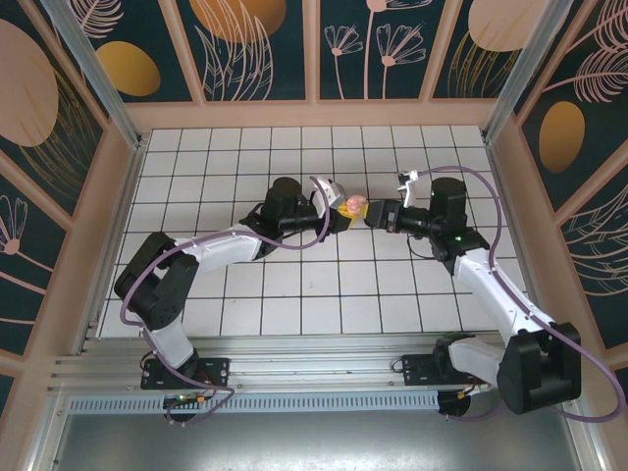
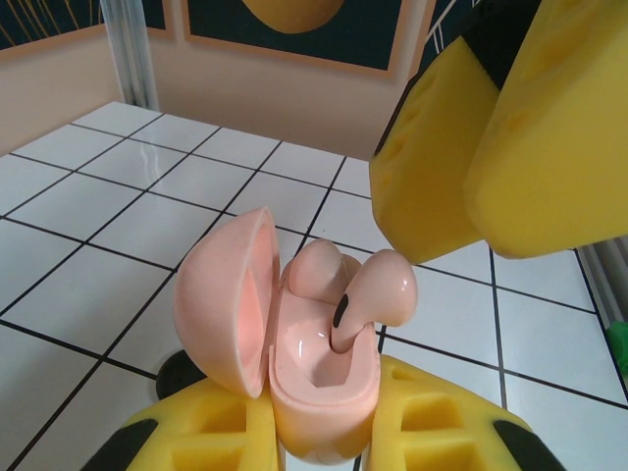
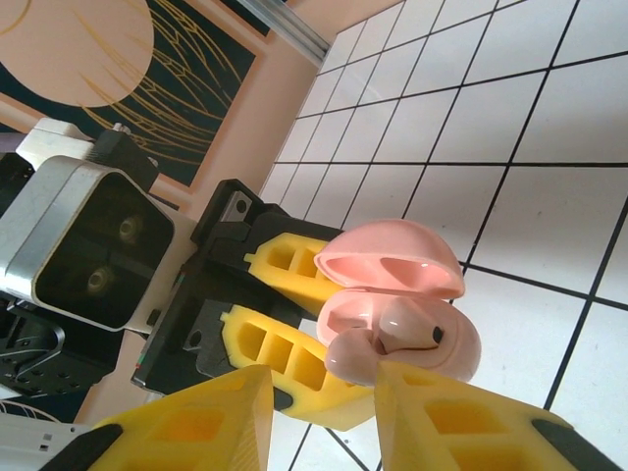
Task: Insert wireless bluetooth earbuds into charging case
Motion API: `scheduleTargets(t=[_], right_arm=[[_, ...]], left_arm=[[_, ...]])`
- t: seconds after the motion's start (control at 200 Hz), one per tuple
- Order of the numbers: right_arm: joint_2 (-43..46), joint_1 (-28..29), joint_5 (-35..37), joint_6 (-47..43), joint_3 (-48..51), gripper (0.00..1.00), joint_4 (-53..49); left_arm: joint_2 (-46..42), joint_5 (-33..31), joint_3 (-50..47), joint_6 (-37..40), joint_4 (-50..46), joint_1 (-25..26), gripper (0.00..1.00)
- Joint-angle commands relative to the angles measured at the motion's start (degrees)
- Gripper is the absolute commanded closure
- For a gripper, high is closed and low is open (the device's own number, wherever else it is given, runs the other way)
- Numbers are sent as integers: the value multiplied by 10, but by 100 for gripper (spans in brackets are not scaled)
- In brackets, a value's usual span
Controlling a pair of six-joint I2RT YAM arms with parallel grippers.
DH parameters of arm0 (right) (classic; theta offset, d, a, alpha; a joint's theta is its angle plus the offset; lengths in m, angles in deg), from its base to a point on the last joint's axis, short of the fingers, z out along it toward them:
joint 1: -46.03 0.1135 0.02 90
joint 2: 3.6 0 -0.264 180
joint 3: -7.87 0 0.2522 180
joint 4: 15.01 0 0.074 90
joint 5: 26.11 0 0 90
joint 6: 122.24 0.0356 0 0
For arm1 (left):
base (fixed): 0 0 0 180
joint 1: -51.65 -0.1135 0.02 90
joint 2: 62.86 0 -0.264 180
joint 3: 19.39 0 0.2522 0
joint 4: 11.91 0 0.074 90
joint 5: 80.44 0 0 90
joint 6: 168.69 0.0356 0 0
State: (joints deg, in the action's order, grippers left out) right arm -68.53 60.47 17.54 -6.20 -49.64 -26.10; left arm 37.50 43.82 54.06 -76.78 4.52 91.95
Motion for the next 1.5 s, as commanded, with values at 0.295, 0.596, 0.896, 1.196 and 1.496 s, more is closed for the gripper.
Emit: scheduleTargets(t=[0.295, 0.596, 0.896, 1.196, 1.496], right_arm=[[-19, 20, -10, 5, -8, 71, 38], [-27, 32, 3, 11, -14, 71, 53], [-41, 37, 15, 19, -20, 71, 73], [-42, 39, 38, 17, -28, 66, 73], [22, 35, 43, -36, -43, 61, 45]], left_arm=[[-7, 13, 18, 13, 1, 3, 96], [-11, 14, 17, 13, 1, 3, 96], [-17, 23, 17, 14, 1, 3, 96], [-18, 34, 17, 17, 1, 4, 96], [-18, 55, 13, 33, -3, 3, 96]])
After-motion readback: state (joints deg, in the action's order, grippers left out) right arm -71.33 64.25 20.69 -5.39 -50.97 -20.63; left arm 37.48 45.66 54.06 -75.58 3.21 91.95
